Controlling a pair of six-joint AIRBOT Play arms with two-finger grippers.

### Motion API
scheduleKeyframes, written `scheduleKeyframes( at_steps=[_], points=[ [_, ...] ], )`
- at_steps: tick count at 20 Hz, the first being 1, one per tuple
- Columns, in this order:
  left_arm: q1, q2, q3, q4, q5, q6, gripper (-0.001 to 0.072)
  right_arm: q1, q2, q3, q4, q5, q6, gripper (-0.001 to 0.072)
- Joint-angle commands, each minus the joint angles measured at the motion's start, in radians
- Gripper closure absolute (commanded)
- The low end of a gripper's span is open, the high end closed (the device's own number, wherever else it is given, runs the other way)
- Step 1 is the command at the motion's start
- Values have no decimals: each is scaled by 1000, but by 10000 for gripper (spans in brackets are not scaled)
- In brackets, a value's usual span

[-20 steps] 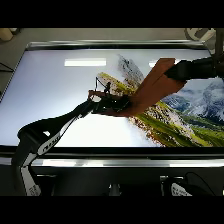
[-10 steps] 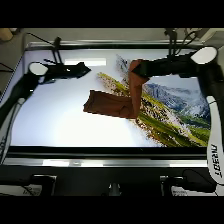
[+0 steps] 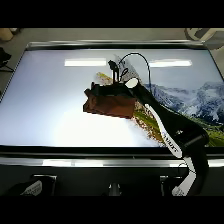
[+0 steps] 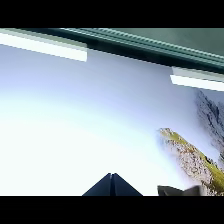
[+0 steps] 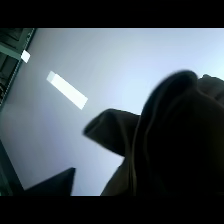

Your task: Fold the shirts.

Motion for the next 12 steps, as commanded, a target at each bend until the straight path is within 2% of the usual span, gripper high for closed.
scheduleKeyframes(
  at_steps=[1,2,4,7,8,9,10,12],
  points=[
    [17,38,-2,31,-44,-6,683,16,-19,1,42,-85,-75,73],
    [15,37,-2,31,-55,2,683,-12,8,1,5,-39,-76,73],
    [14,37,-2,32,-64,18,683,-104,79,1,-188,129,-34,73],
    [14,36,-2,31,-65,31,682,-298,163,0,-650,504,146,36],
    [14,37,-4,31,-65,31,682,-361,167,-2,-767,618,172,36],
    [14,36,-5,31,-69,31,682,-422,166,-21,-827,707,201,37],
    [14,36,-8,31,-68,31,682,-469,166,-63,-798,719,206,37],
    [14,36,-19,31,-68,31,682,-495,165,-161,-680,624,206,32]
  ],
)
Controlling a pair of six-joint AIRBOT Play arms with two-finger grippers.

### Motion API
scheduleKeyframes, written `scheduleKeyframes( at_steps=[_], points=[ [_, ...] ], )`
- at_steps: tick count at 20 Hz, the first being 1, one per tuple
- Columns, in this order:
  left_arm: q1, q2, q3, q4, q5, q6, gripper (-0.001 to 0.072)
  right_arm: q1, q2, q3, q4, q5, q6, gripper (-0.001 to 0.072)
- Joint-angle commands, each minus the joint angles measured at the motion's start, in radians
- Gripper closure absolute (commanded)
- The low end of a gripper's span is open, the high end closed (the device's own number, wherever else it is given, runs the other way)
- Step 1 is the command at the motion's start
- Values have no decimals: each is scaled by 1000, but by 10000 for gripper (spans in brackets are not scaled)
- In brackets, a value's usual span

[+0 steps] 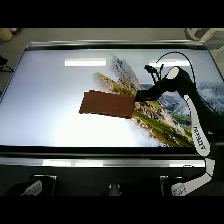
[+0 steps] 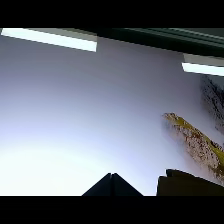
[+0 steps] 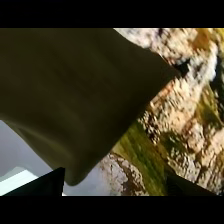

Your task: Fold the shirts.

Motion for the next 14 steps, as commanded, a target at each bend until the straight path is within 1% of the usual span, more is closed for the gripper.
scheduleKeyframes(
  at_steps=[1,3,6,8,9,10,11,12,13,14],
  points=[
    [-5,1,-19,1,-2,3,682,-83,8,-137,28,12,48,32],
    [-23,1,-40,1,-2,4,682,-54,-25,-189,140,-78,41,31],
    [-63,2,-47,1,3,3,682,-12,-83,-190,316,-195,-3,42],
    [-80,3,-47,1,9,4,682,16,-104,-190,403,-248,-27,45],
    [-82,3,-47,1,9,3,682,31,-113,-190,420,-255,-33,60],
    [-82,3,-47,1,10,3,682,42,-121,-190,426,-254,-33,169],
    [-82,4,-47,1,9,0,682,47,-125,-190,428,-255,-32,394],
    [-82,5,-47,1,9,0,682,45,-123,-189,439,-253,-34,694],
    [-82,6,-47,1,9,0,682,29,-114,-182,467,-251,-76,688],
    [-82,7,-47,1,8,-1,682,0,-102,-161,486,-239,-152,688]
  ],
)
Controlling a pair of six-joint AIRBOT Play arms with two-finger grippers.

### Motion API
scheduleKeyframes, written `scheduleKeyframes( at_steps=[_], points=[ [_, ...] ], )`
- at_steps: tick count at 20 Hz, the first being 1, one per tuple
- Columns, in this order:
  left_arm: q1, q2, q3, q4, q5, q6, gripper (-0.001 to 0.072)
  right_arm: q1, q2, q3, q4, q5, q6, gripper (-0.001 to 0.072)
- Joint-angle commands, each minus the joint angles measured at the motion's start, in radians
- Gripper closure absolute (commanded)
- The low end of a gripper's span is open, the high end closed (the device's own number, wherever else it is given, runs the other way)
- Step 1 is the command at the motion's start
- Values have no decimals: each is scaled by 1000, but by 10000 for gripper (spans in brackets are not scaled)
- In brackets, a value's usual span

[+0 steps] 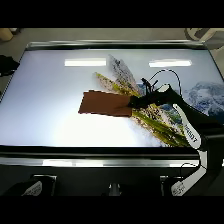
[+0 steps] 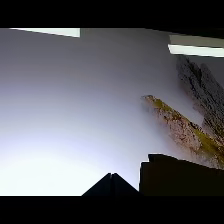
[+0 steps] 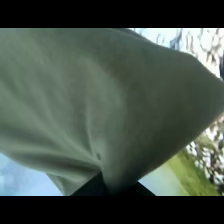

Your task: Fold the shirts.

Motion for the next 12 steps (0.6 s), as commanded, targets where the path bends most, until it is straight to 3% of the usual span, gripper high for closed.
scheduleKeyframes(
  at_steps=[1,7,12],
  points=[
    [-3,3,-1,1,1,-4,682,-62,18,48,71,13,-117,688],
    [-3,3,-1,0,0,-23,682,-502,106,150,32,144,-116,688],
    [-3,3,-1,1,0,-22,682,-878,188,150,-178,351,-90,687]
  ],
)
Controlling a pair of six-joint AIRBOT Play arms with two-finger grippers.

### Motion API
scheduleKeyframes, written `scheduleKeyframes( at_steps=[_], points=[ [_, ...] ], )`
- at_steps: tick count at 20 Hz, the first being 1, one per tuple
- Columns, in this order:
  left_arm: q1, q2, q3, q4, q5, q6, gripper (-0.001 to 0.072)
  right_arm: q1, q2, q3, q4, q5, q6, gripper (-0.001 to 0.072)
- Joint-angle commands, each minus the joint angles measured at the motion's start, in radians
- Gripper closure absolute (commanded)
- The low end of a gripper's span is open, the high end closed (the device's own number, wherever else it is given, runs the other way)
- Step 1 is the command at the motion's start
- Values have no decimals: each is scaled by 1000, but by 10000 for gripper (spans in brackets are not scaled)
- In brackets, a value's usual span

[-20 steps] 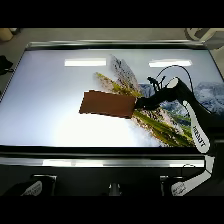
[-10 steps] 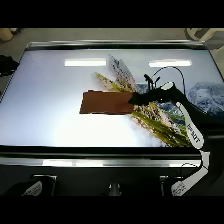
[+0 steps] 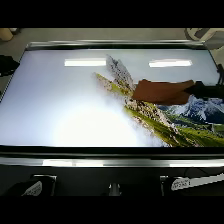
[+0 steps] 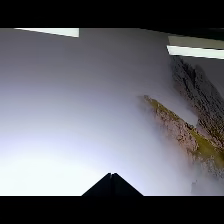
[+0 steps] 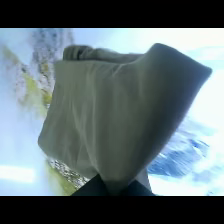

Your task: Fold the shirts.

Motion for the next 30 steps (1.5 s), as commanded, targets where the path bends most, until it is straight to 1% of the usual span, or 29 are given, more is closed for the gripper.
scheduleKeyframes(
  at_steps=[1,3,5,7,11,13,17,21,26,27,28,29,30],
  points=[
    [0,0,0,0,1,-1,682,-243,59,6,-193,175,14,687],
    [0,0,0,0,1,0,682,-311,91,3,-392,258,14,687],
    [0,0,0,0,1,0,682,-341,128,-42,-590,292,38,688],
    [0,0,0,0,1,0,682,-347,179,-145,-675,261,80,688],
    [0,-2,0,0,2,3,682,-345,328,-416,-670,130,189,688],
    [0,-2,0,0,2,3,682,-345,401,-524,-692,95,229,688],
    [0,-2,0,0,2,3,682,-345,498,-695,-732,44,263,688],
    [0,-2,0,0,2,3,682,-345,507,-733,-757,3,262,688],
    [0,-2,0,0,1,3,682,-345,507,-734,-847,56,262,687],
    [0,-2,0,0,1,3,682,-345,507,-733,-849,54,262,636],
    [0,-2,0,0,1,3,682,-345,507,-732,-848,50,262,404],
    [0,-2,0,0,2,3,682,-345,508,-723,-848,46,253,116],
    [0,-2,0,0,2,3,682,-345,507,-694,-854,64,192,33]
  ],
)
